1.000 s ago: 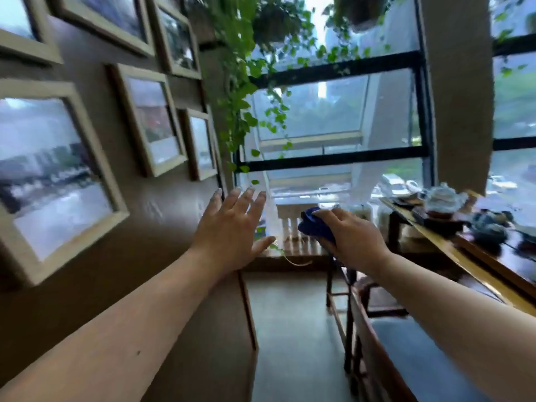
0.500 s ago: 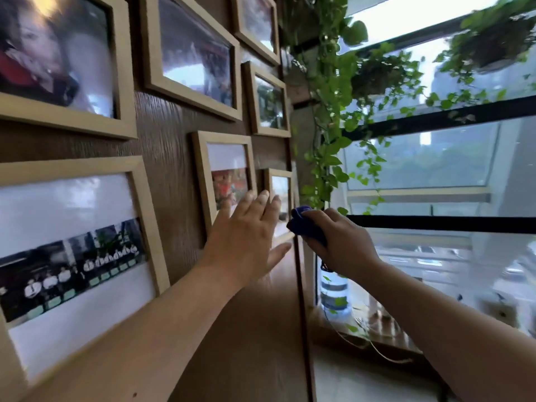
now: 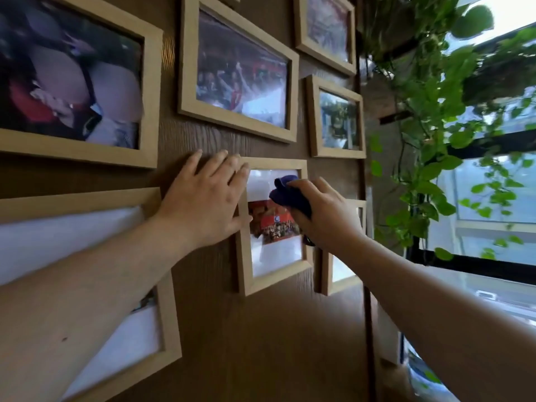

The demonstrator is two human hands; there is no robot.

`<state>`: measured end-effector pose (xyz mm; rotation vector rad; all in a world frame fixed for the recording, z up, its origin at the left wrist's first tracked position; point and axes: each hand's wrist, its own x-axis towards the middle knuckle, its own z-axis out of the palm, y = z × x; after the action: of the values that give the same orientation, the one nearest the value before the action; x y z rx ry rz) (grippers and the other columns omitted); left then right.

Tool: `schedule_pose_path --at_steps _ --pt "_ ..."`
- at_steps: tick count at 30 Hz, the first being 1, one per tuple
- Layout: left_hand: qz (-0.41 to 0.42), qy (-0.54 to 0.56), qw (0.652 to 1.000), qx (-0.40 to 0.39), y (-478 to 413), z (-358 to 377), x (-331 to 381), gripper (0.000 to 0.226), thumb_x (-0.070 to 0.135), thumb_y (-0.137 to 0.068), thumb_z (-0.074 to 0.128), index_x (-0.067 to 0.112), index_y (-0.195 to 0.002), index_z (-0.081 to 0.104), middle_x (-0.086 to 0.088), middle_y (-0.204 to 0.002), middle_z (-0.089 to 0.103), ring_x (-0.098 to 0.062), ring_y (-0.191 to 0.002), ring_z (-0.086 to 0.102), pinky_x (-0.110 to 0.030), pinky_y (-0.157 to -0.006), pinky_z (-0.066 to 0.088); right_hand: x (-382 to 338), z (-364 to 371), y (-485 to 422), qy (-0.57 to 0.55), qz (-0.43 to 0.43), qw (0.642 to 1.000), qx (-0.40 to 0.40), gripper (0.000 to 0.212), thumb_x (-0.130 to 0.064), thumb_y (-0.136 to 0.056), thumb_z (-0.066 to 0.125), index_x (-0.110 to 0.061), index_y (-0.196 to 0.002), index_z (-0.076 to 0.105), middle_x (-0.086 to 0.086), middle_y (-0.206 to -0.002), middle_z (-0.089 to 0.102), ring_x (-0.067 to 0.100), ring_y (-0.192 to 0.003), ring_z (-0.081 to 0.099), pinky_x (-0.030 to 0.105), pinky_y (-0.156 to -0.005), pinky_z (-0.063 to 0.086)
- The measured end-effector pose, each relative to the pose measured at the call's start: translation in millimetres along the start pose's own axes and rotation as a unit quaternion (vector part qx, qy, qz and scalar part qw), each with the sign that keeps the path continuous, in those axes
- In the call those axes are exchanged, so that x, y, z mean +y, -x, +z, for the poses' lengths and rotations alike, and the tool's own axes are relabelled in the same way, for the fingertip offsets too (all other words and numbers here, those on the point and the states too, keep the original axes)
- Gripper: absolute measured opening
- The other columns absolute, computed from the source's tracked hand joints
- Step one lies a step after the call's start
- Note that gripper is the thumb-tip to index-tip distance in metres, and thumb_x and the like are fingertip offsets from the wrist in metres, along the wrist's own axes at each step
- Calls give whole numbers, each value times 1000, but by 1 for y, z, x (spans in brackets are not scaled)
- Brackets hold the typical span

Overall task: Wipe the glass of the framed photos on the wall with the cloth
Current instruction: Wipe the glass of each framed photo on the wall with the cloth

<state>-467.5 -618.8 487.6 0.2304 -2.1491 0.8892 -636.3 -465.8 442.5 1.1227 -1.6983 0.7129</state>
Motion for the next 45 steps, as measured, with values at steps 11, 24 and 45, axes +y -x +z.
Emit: schedule_pose_path --at_steps 11,24,45 --pt "-26 -41 998 -27 -16 13 -2 104 73 -79 46 14 -151 1 -8 -163 4 -24 -149 1 -54 -119 4 -27 36 -31 -26 -43 997 57 46 -29 -84 62 -22 -127 49 7 -105 54 16 -74 52 28 -50 41" --pt "-12 -53 998 -21 -14 16 -6 105 79 -76 41 14 -151 6 -7 -163 4 -25 -149 5 -56 -119 6 44 40 -18 110 14 994 -24 41 -34 -86 59 -24 -125 51 9 -103 53 28 -86 56 30 -57 41" --pt "-20 -71 997 -16 -14 19 -3 105 76 -76 46 11 -150 9 -9 -162 6 -26 -148 6 -57 -119 6 33 48 15 32 -7 997 -69 50 -32 -83 64 -24 -131 49 6 -110 54 22 -82 57 31 -59 46"
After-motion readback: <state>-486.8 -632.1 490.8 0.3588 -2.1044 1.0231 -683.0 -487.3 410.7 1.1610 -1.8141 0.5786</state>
